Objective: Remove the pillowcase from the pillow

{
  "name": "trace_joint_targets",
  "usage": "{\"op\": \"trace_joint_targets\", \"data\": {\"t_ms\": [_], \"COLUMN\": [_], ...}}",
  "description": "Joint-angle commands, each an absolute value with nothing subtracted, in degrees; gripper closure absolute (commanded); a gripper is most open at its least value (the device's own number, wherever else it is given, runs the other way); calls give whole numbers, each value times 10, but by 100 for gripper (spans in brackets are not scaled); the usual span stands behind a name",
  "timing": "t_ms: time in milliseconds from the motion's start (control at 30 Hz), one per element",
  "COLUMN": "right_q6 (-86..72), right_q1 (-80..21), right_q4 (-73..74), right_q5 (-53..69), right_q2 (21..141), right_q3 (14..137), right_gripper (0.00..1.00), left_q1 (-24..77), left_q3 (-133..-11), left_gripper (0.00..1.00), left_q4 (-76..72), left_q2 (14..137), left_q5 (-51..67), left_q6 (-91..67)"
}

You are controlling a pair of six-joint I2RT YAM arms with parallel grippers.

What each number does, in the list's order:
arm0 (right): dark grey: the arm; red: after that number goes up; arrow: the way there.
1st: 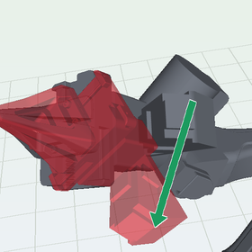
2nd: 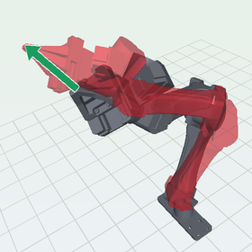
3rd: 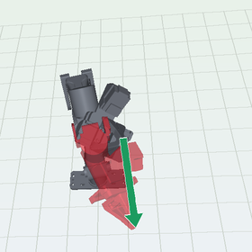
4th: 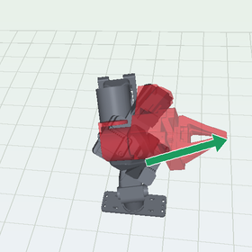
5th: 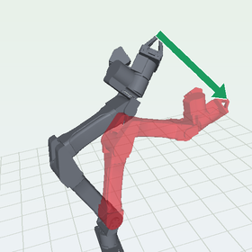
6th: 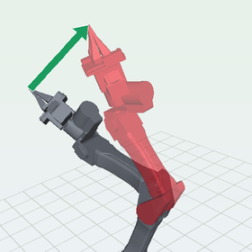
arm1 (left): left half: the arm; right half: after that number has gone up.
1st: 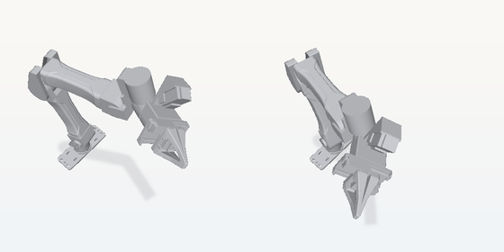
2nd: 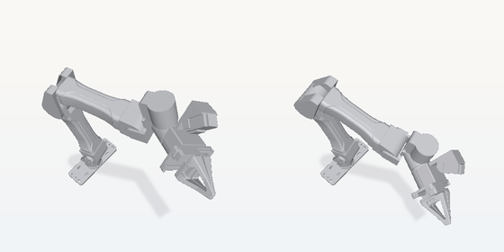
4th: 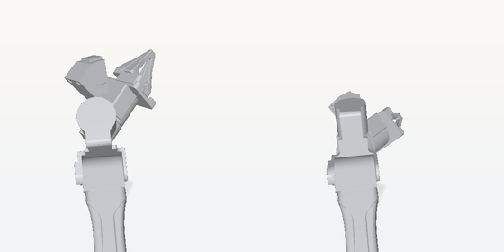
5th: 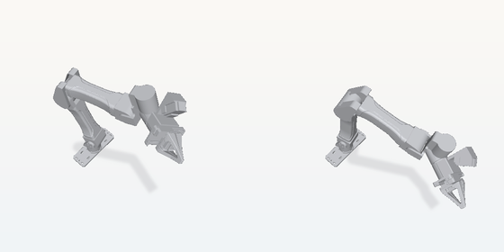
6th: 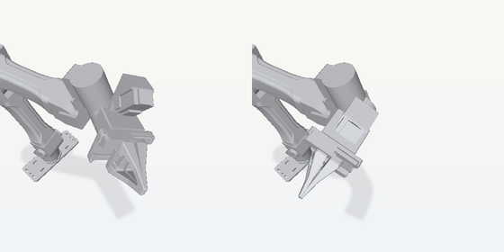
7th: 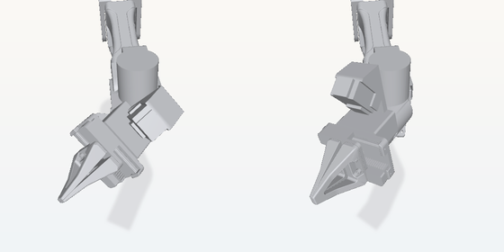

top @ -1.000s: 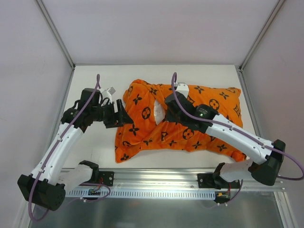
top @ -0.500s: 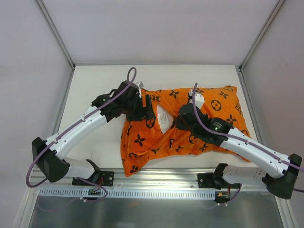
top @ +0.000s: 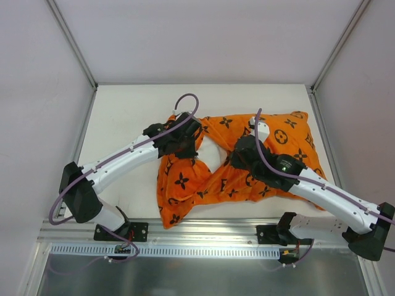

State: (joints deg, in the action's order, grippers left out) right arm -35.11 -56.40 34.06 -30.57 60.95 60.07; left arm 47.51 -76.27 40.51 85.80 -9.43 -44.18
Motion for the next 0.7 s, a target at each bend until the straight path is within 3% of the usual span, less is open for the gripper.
{"op": "trace_joint_targets", "data": {"t_ms": [0,200,300,467,667], "right_q6": [-355,-331,-325,-340,-332], "right_q1": [-541,-467,-448,-446,-448], "right_q4": [388,418,435,451,454], "right_q5": [-345,-349,-357,-355,-326], "right_q2": [572,490,476,486,495], "right_q3": [606,584,576,534,533], "right_gripper": [99,99,99,99,99], "left_q1": [457,314,310,296,296], "left_q3": [-761,-591,-492,-401,-428], "left_gripper": [100,100,100,100,100], "left_q4": [434,436,457,447,427], "left_q2": [819,622,553,551,601], "left_q5": [-127,-61,-69,-19,-18], "left_q6": [-432,-415,-429,-525,-502]}}
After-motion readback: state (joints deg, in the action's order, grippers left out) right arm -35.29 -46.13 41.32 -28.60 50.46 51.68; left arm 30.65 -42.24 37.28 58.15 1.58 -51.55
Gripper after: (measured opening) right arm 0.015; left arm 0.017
